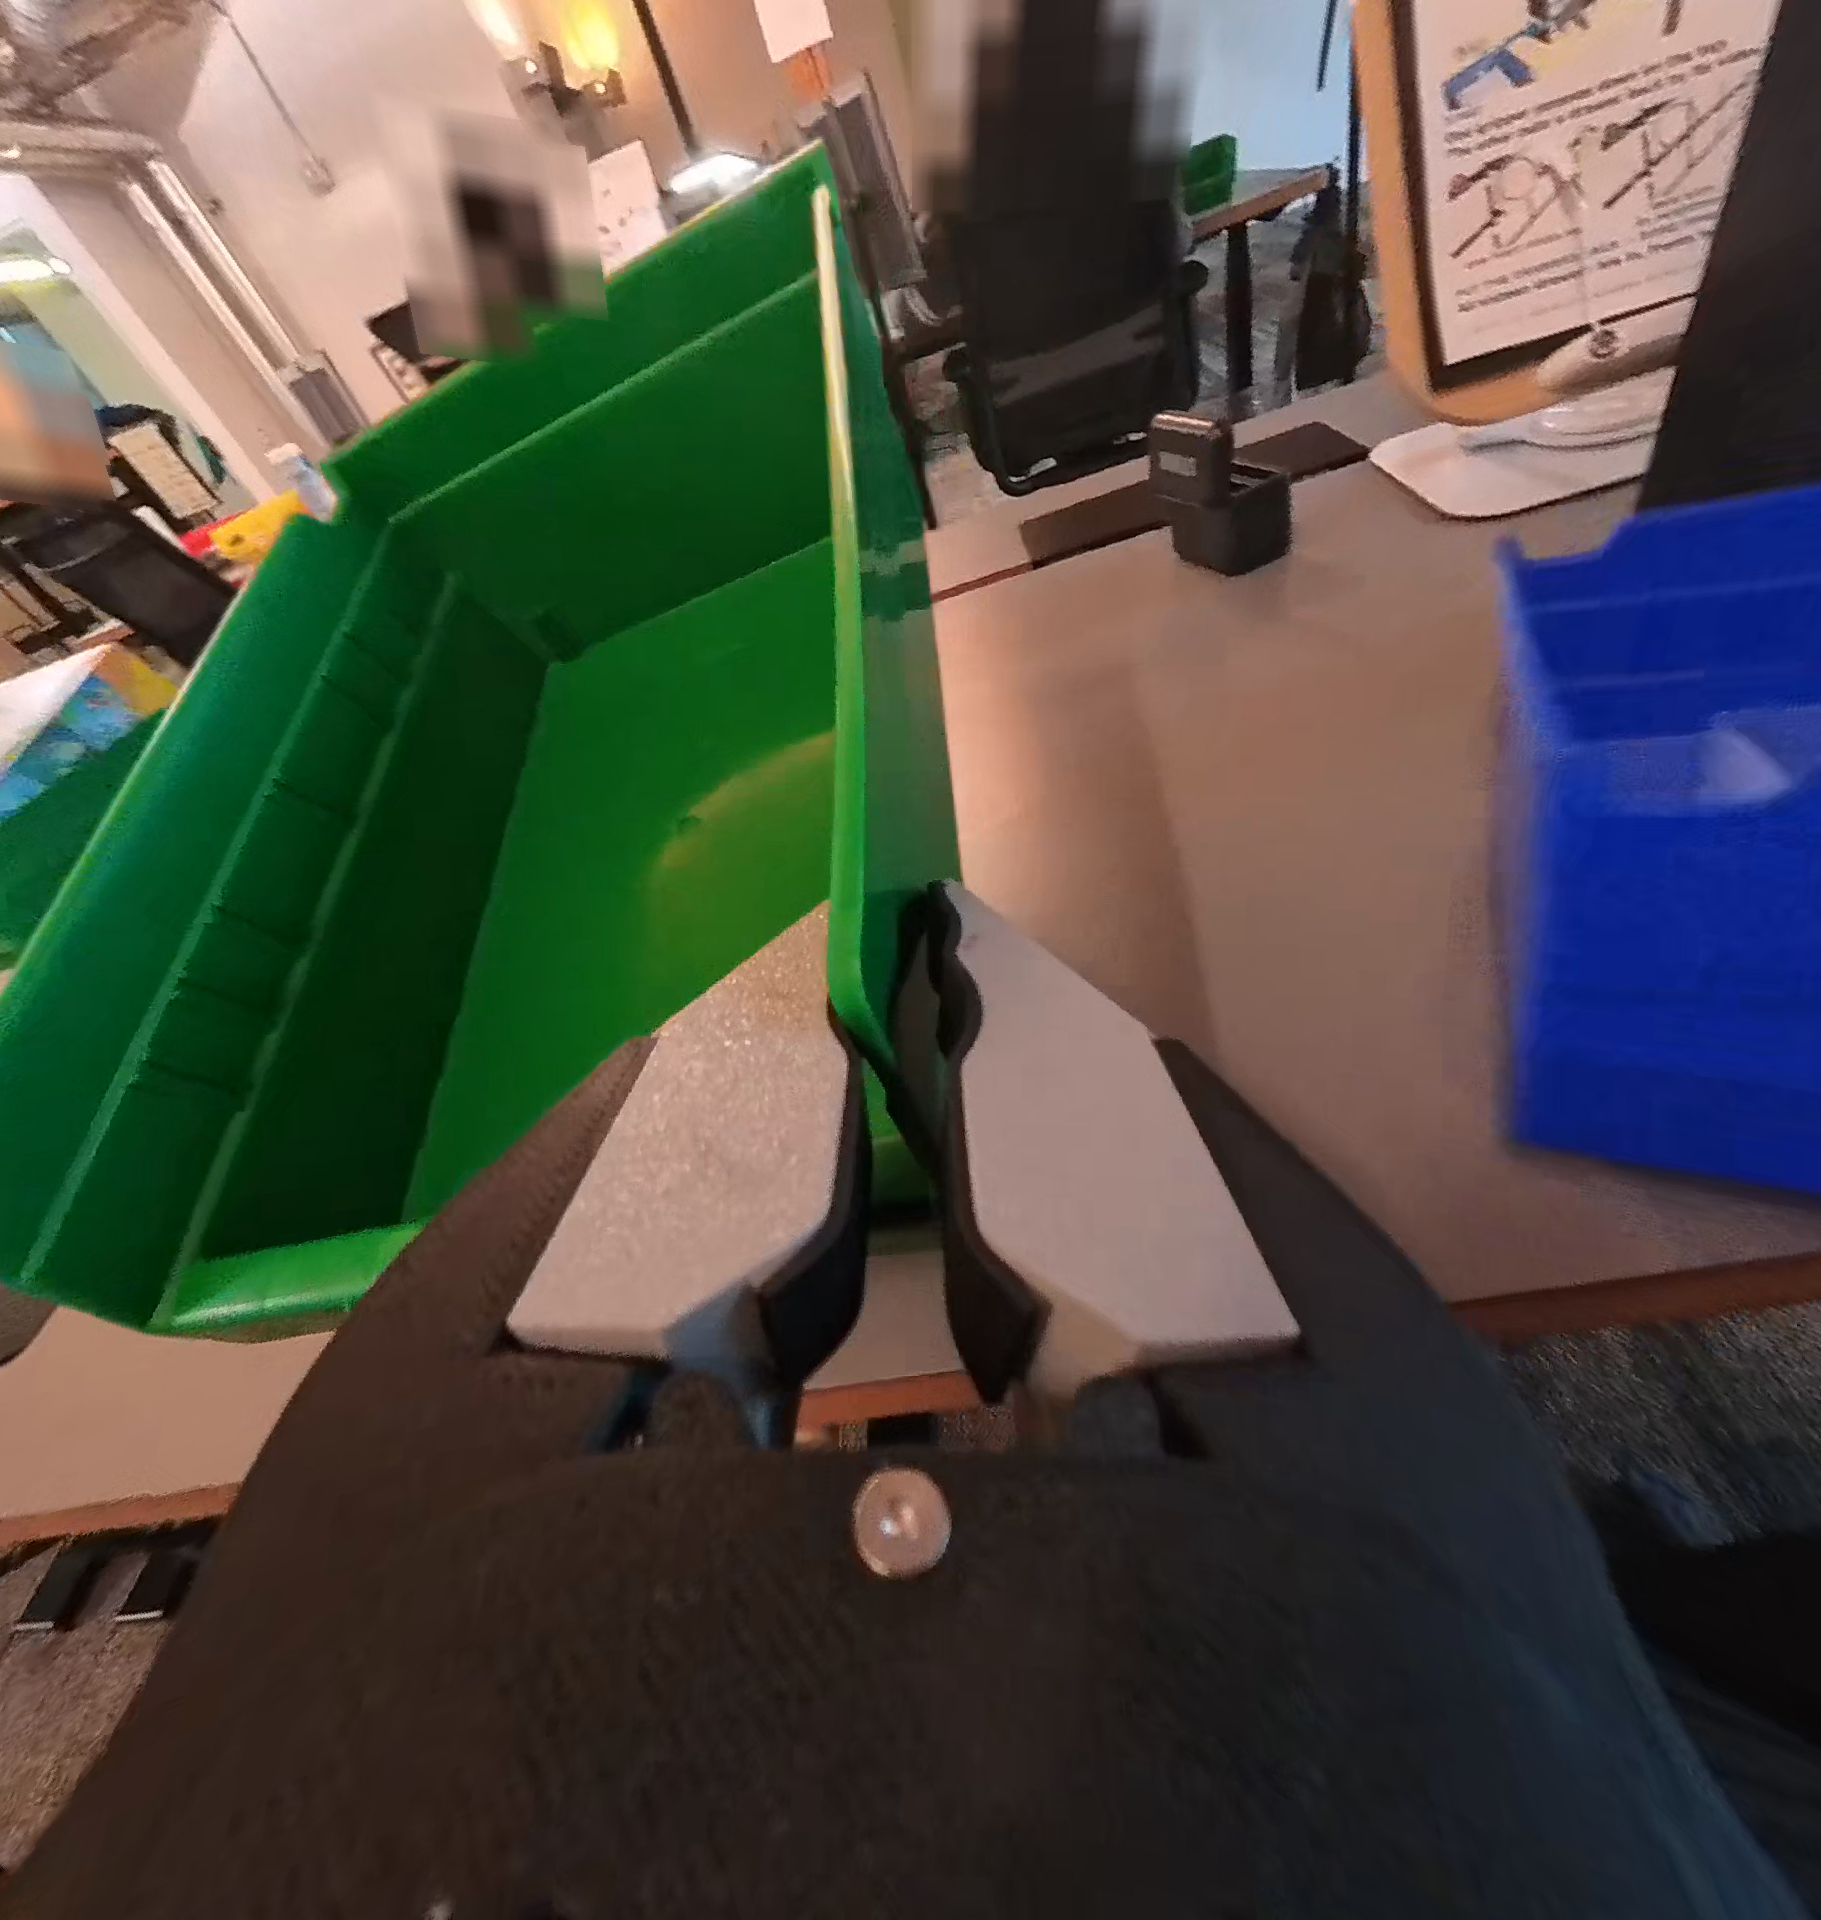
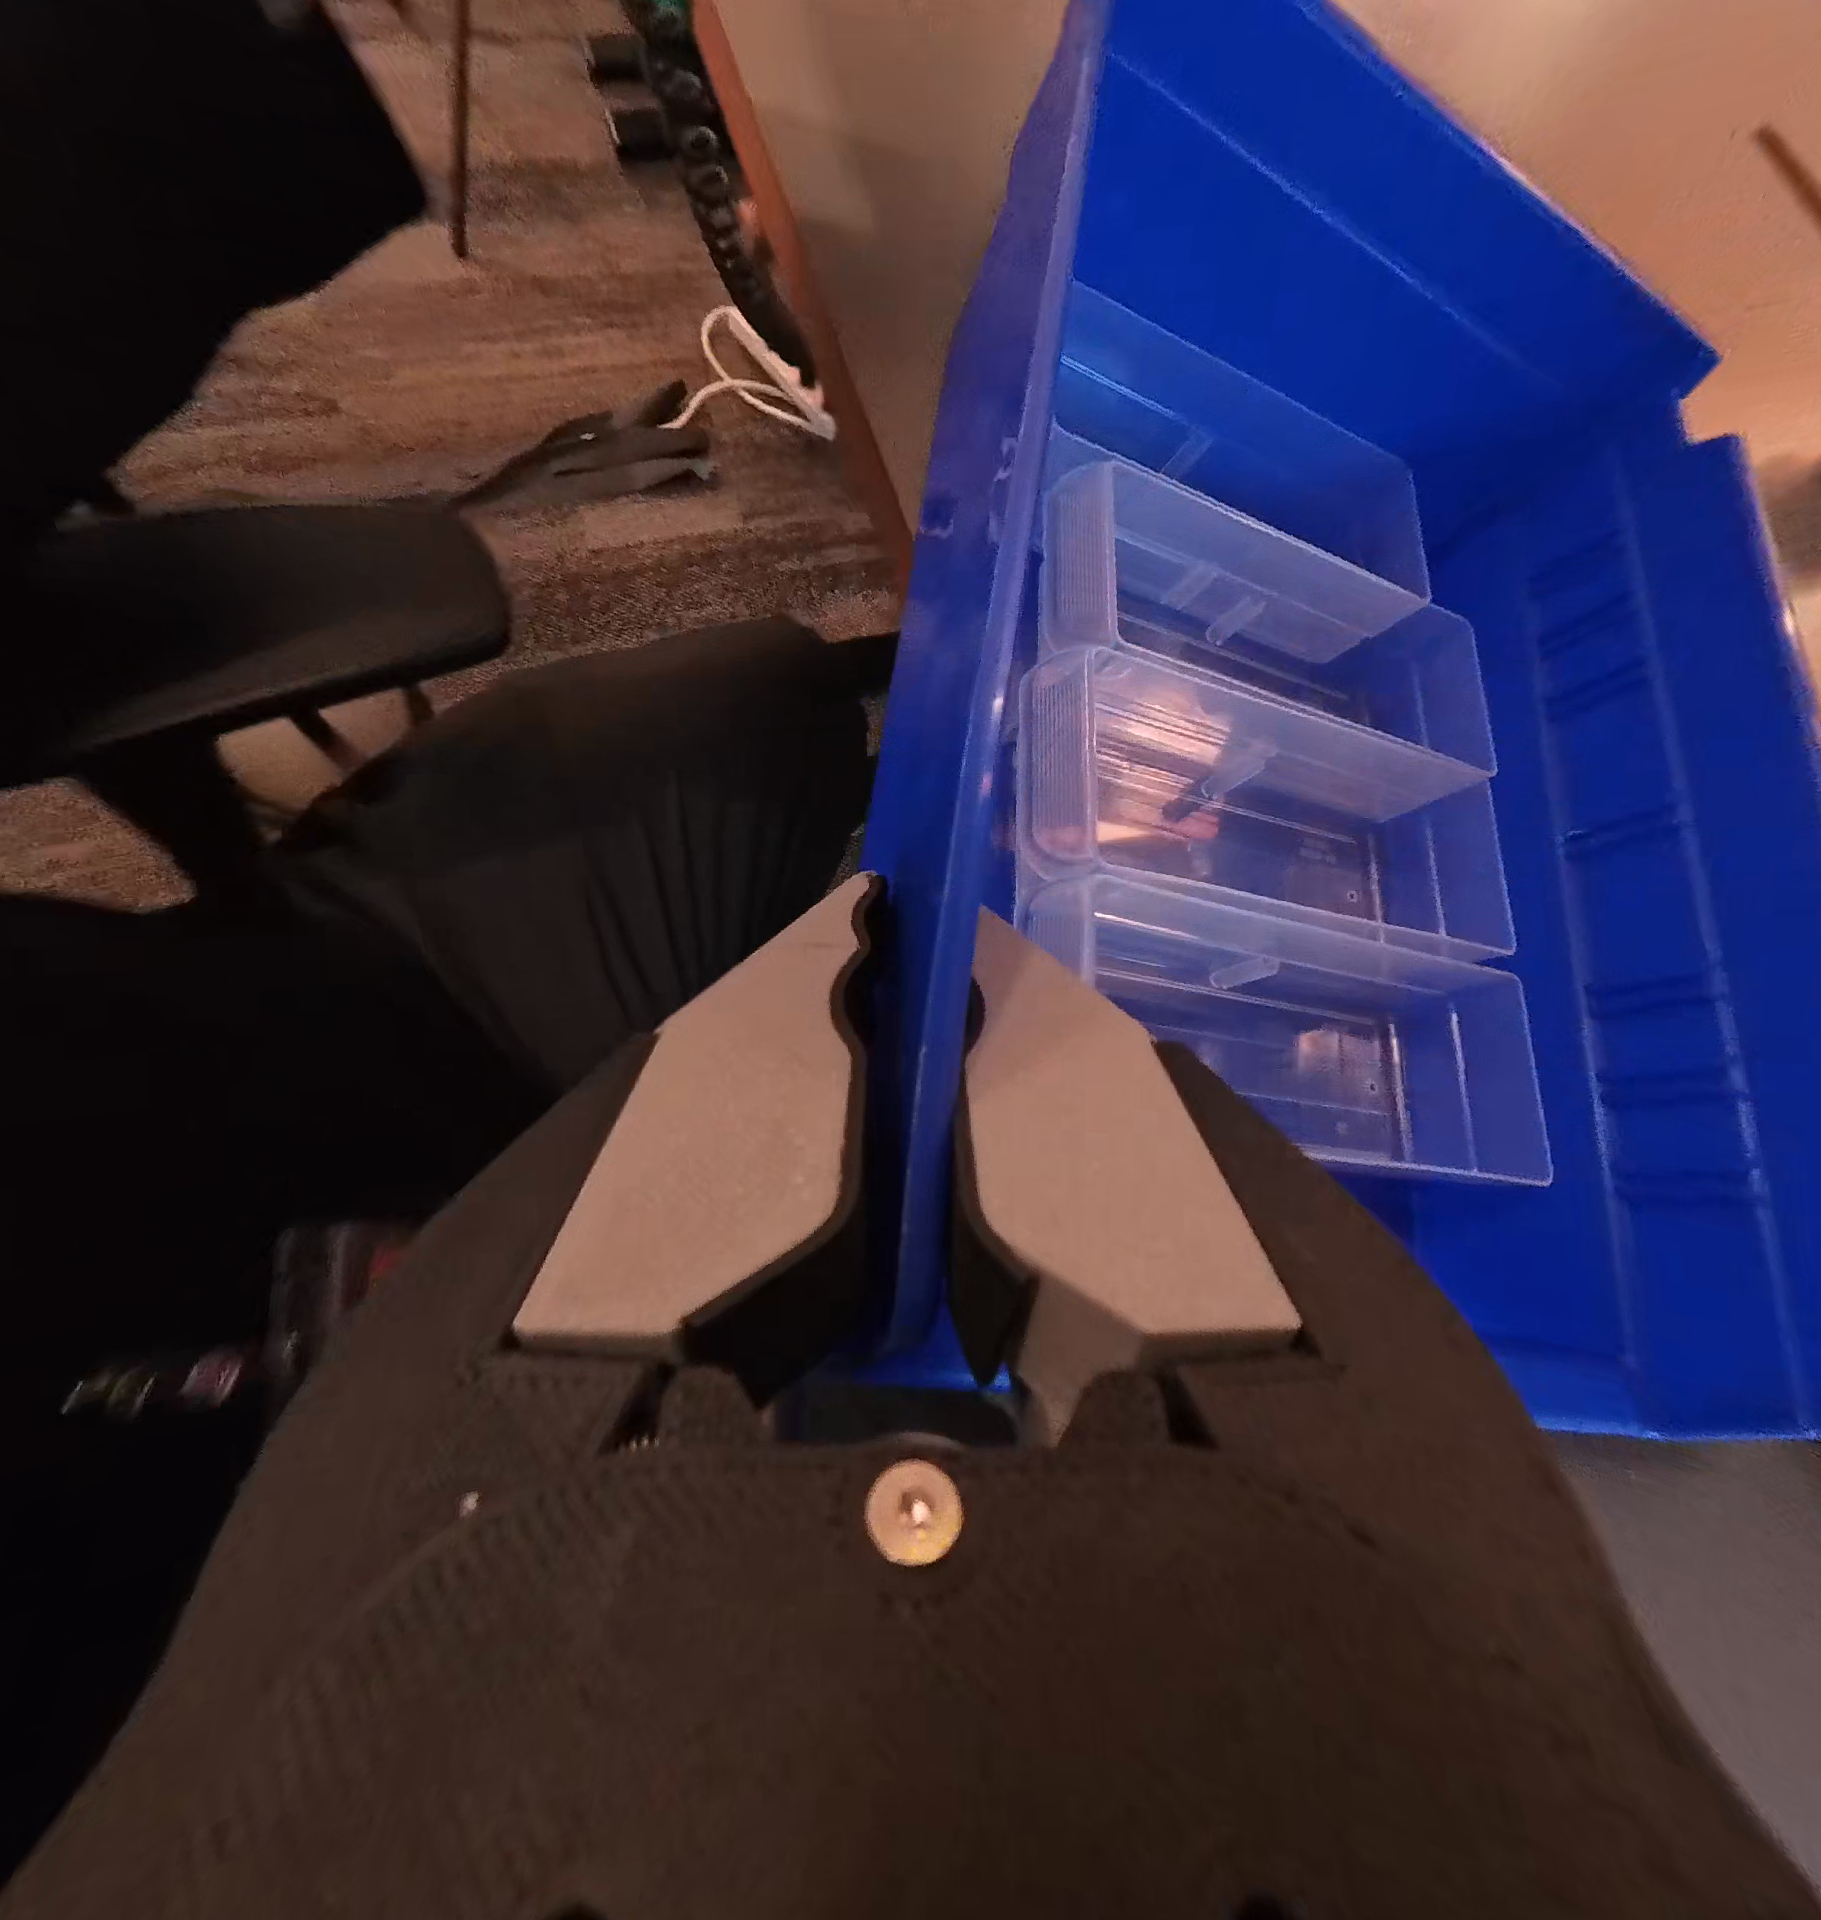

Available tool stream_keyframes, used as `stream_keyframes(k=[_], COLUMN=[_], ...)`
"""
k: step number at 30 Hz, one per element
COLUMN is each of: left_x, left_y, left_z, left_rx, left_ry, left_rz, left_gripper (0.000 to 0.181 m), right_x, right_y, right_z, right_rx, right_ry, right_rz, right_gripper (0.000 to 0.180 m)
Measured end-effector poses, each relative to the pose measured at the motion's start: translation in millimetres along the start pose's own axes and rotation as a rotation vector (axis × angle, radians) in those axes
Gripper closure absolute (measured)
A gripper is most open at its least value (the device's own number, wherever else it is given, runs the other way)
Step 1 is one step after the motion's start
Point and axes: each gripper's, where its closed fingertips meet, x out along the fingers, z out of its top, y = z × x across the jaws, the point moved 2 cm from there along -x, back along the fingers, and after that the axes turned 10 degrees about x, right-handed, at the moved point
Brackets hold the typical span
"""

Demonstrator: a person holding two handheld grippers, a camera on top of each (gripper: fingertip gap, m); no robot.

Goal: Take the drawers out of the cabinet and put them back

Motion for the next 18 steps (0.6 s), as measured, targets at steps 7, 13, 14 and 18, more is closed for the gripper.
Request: stream_keyframes(k=[7, 13, 14, 18], left_x=[-5.6, -8.2, -8.5, -7.8], left_y=[15.1, 24.9, 26.7, 27.8], left_z=[-3.0, -9.6, -11.1, -14.7], left_rx=[-0.055, -0.025, -0.022, -0.025], left_ry=[-0.016, -0.024, -0.025, -0.017], left_rz=[0.076, 0.085, 0.084, 0.076], left_gripper=[0.176, 0.176, 0.176, 0.176], right_x=[156.2, 170.7, 159.3, 114.0], right_y=[-23.8, -20.9, -21.2, -35.6], right_z=[82.0, 155.2, 159.7, 144.3], right_rx=[0.035, 0.059, 0.062, 0.119], right_ry=[0.011, -0.102, -0.138, -0.207], right_rz=[-0.197, -0.177, -0.172, -0.126], right_gripper=[0.169, 0.143, 0.136, 0.127])
